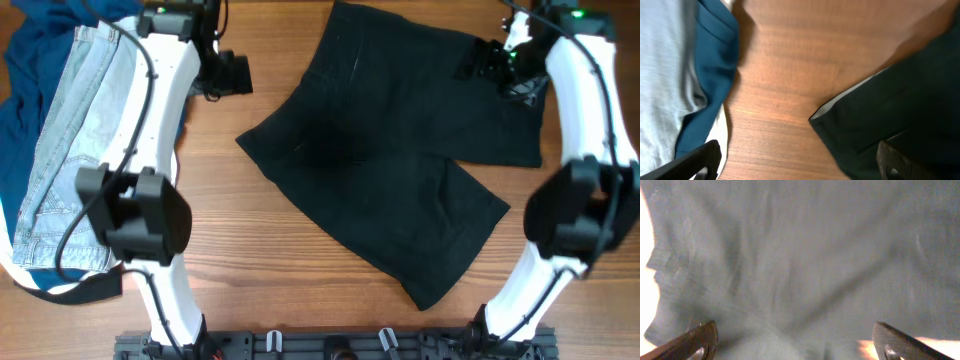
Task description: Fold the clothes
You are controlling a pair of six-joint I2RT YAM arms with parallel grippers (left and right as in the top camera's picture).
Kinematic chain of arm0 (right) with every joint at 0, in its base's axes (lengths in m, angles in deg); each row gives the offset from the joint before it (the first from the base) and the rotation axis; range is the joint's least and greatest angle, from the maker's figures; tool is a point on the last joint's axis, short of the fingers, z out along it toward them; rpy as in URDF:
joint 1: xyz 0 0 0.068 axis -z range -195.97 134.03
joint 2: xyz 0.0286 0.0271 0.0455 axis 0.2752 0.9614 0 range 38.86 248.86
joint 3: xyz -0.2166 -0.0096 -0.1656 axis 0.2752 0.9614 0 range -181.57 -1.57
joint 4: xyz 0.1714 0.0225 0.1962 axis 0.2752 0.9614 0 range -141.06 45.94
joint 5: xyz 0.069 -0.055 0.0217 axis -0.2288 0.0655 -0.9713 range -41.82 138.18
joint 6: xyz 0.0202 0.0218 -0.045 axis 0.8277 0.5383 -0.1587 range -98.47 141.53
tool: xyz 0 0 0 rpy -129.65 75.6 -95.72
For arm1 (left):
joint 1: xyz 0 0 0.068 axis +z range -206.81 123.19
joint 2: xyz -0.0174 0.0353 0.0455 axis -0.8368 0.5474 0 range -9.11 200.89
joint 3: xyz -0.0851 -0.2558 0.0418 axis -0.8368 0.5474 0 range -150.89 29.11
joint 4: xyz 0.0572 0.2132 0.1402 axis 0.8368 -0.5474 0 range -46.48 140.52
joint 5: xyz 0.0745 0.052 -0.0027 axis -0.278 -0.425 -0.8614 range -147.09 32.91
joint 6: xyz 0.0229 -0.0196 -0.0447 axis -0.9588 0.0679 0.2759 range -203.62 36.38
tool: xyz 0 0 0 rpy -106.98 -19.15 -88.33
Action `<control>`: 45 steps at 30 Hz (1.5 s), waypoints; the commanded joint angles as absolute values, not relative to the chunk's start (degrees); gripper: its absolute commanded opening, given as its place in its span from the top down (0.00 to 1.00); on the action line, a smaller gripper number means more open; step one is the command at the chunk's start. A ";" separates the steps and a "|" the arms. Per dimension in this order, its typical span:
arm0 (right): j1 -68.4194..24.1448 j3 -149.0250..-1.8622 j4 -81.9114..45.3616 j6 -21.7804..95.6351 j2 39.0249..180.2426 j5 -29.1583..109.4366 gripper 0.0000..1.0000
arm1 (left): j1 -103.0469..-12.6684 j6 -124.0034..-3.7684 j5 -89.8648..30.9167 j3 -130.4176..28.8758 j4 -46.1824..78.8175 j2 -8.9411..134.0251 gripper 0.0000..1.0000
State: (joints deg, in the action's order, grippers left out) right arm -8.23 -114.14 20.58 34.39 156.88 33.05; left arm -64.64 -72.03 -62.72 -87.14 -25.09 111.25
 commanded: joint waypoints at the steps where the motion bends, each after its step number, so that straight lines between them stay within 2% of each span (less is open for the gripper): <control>1: -8.77 -115.08 26.91 34.74 153.64 30.60 0.07 | -64.14 -80.73 -59.79 -87.16 -26.45 116.85 0.03; 6: -11.39 -115.08 32.44 34.65 152.88 33.68 0.15 | -64.21 -84.90 -55.20 -87.16 -26.29 123.12 0.08; 11: -14.87 -115.08 34.06 35.88 151.15 36.67 0.15 | -64.27 -84.05 -46.85 -87.03 -26.64 124.76 0.18; 15: -17.30 -115.08 36.68 38.79 150.34 41.85 0.15 | -65.08 -82.06 -47.18 -84.52 -26.18 124.76 0.19; 23: -18.43 -115.08 37.14 38.87 147.22 41.81 0.16 | -65.28 -76.92 -55.18 -73.96 -18.95 124.76 0.19; 26: -18.43 -115.08 37.78 38.98 145.82 41.79 0.15 | -65.63 -75.59 -55.18 -73.09 -15.82 124.76 0.30; 27: -18.43 -115.08 38.13 39.16 145.53 41.81 0.18 | -65.87 -75.61 -54.78 -73.09 -15.10 124.76 0.36; 29: -18.43 -115.08 38.67 39.13 145.05 41.81 0.19 | -66.55 -75.61 -54.57 -73.09 -13.53 124.76 0.57; 30: -18.43 -115.08 39.09 39.11 144.75 41.83 0.20 | -66.96 -75.59 -54.54 -73.09 -12.85 124.76 0.73; 32: -18.43 -115.08 39.66 39.13 144.35 41.85 0.21 | -67.84 -75.18 -53.76 -73.09 -11.69 124.76 0.96; 38: -18.43 -114.95 40.33 39.62 143.65 42.03 0.21 | -67.79 -69.10 -59.66 -73.11 -12.06 124.63 0.96; 45: -19.77 -110.01 39.68 39.79 143.63 41.55 0.20 | -59.05 -60.18 -58.67 -73.11 -16.39 122.77 0.96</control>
State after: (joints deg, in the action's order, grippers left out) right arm -18.41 -113.07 39.90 38.65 145.12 40.78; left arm -65.63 -66.45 -55.55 -74.55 -14.86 123.10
